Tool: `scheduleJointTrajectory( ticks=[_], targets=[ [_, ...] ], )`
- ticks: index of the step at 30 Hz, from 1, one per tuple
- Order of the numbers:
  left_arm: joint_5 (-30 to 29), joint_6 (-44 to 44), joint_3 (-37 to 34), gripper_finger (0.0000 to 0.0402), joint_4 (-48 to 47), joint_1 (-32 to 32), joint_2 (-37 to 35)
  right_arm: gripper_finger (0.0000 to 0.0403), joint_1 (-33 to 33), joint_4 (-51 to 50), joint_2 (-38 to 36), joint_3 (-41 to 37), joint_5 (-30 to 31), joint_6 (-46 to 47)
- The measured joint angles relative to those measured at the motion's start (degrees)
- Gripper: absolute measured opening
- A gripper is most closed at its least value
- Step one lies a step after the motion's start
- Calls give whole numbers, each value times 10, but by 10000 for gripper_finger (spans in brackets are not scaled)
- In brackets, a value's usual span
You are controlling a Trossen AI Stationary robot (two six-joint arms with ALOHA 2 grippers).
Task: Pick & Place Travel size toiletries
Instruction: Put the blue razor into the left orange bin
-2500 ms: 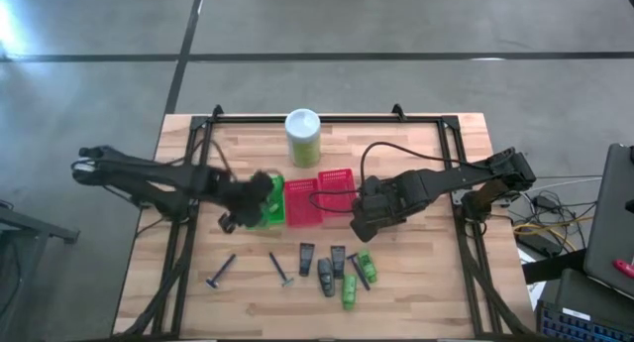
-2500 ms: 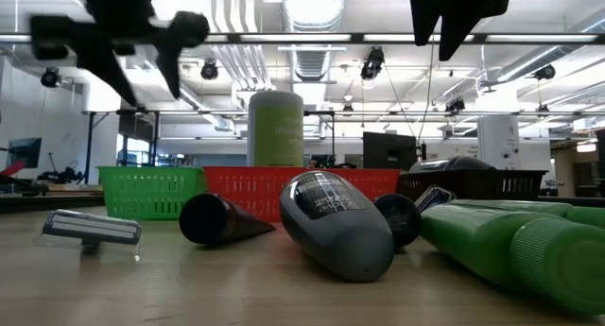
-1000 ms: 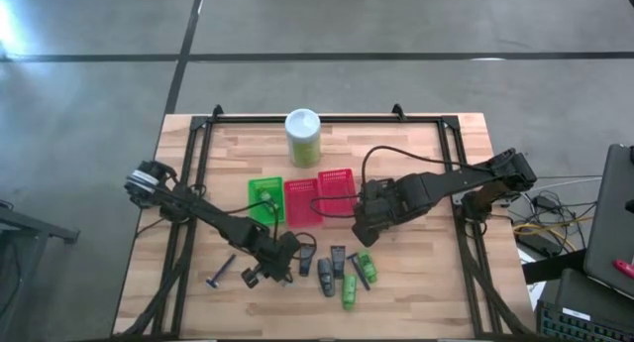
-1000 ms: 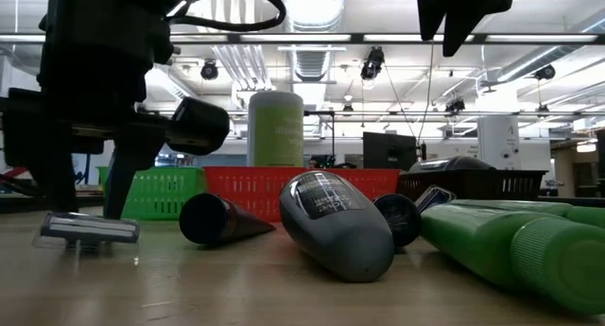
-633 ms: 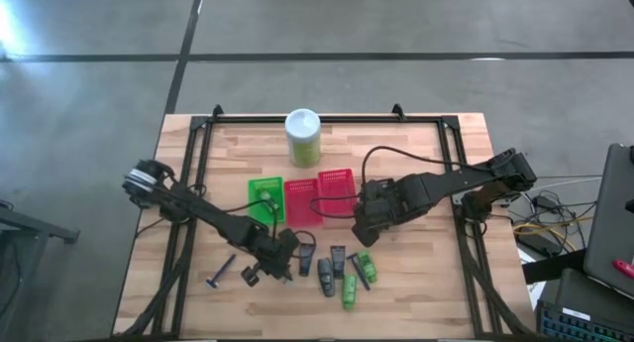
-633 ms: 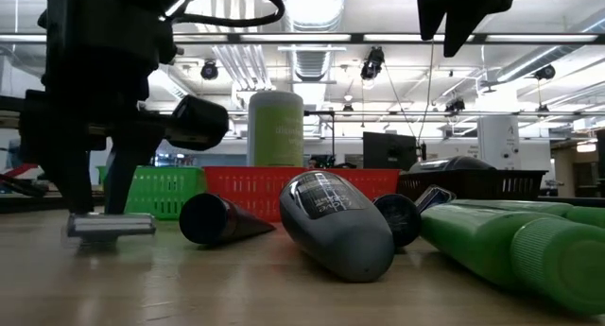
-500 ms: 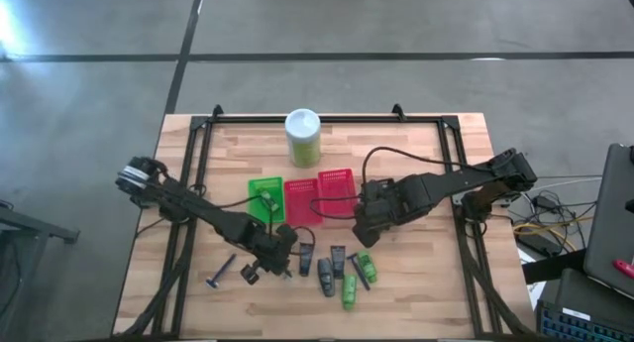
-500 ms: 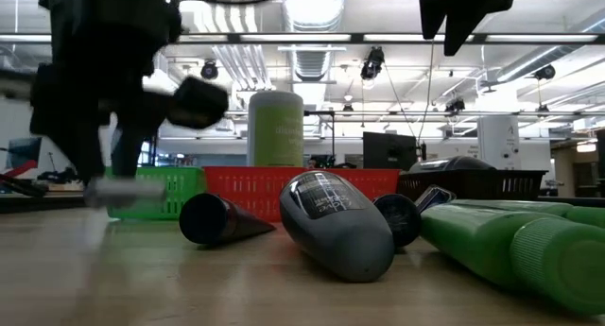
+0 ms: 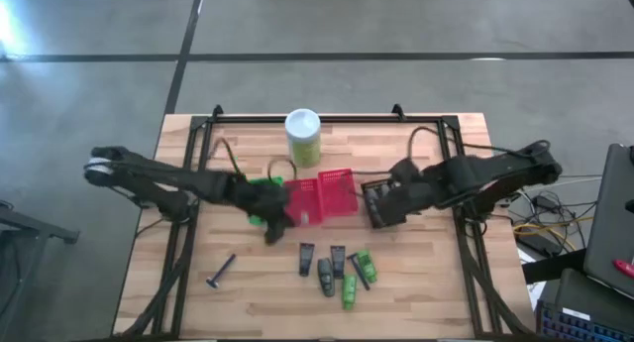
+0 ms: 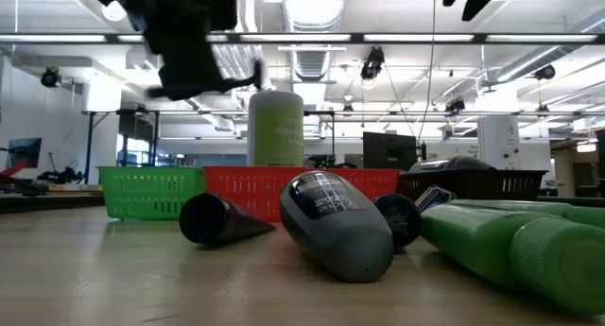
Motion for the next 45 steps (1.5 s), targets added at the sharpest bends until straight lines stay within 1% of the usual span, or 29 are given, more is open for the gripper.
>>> scheduleJointTrajectory(
  ticks=[4,6,8,11,13,16,19,21,28,36,39,45],
  targets=[
    [-14,-156,-12,31,32,70,-23,179,-1,-3,-48,-27,53,35],
    [-19,-231,-22,31,61,99,-21,173,-1,-2,-66,-44,76,47],
    [-22,-302,-32,31,101,117,-12,167,-1,4,-79,-62,84,51],
    [-43,-381,-44,31,151,121,3,158,-1,13,-86,-81,91,50],
    [-70,-410,-47,30,147,117,13,152,-1,17,-85,-87,93,44],
    [-117,-450,-52,30,112,112,27,145,-1,19,-85,-94,96,36],
    [-152,-471,-55,30,112,112,43,138,-1,19,-85,-97,108,36],
    [-163,-476,-55,32,116,112,57,134,-1,19,-86,-97,112,33],
    [-160,-503,-54,37,128,105,100,128,-1,19,-86,-97,123,19],
    [-167,-499,-53,41,145,104,131,145,-1,19,-86,-97,123,15],
    [-167,-500,-53,60,146,104,135,151,-1,19,-86,-97,123,8],
    [-165,-497,-47,132,146,104,128,160,-1,19,-86,-97,123,4]
  ],
)
